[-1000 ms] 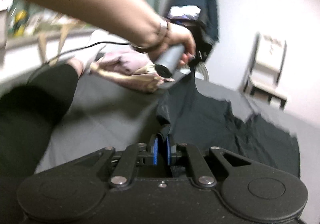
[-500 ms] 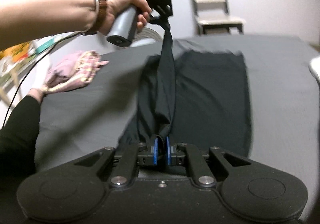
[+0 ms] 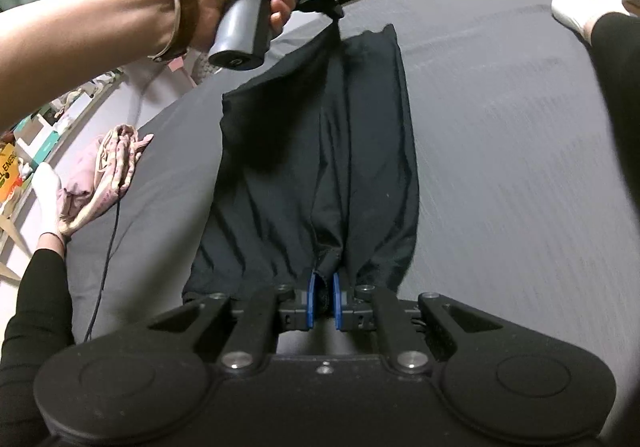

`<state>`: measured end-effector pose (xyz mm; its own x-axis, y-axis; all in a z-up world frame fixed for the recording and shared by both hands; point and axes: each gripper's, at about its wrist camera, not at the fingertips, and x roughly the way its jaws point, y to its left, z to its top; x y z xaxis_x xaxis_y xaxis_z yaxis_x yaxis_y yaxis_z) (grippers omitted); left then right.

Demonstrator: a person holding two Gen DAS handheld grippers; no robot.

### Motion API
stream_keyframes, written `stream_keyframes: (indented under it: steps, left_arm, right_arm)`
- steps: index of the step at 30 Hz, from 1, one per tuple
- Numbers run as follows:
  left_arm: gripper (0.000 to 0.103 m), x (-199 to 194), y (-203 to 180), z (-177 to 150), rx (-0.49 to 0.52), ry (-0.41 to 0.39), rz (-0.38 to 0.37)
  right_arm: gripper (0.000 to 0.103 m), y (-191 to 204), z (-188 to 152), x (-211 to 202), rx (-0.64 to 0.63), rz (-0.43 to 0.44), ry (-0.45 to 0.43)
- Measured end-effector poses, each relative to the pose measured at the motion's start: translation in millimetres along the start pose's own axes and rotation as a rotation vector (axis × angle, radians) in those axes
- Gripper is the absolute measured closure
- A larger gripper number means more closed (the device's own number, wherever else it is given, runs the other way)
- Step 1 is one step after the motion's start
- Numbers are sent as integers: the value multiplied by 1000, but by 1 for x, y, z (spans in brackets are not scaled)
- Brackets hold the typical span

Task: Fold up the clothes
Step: 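Lift the garment end with the left gripper and fold it over toward the right gripper, then open both grippers and withdraw them from the folded black garment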

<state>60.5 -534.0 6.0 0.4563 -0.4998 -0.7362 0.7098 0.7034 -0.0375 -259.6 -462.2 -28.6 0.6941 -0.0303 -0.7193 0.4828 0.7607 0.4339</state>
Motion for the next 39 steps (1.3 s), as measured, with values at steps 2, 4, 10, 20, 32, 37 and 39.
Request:
stream_keyframes:
  steps: [2, 4, 10, 20, 32, 37, 39]
  left_arm:
    - [103, 2, -9, 0, 16, 9, -8]
    - [103, 5, -17, 0, 32, 17, -17]
    - [103, 18, -31, -2, 24, 39, -19]
    - [103, 39, -45, 2, 14, 62, -3]
    - [31, -14, -29, 2, 74, -58, -98]
    - [18, -79, -1, -33, 218, -126, -138]
    - [18, -111, 11, -60, 280, -148, -153]
  right_arm:
    - [94, 0, -1, -2, 6, 1, -4]
    - [94, -1, -1, -2, 15, -1, -1]
    - [93, -3, -4, -3, 33, -11, 9]
    - [93, -5, -5, -2, 57, -22, 9]
    - [78, -5, -8, -4, 61, -13, -13]
    - [70, -7, -8, -10, 72, -13, -57]
    - [71, -9, -7, -8, 84, -13, -51]
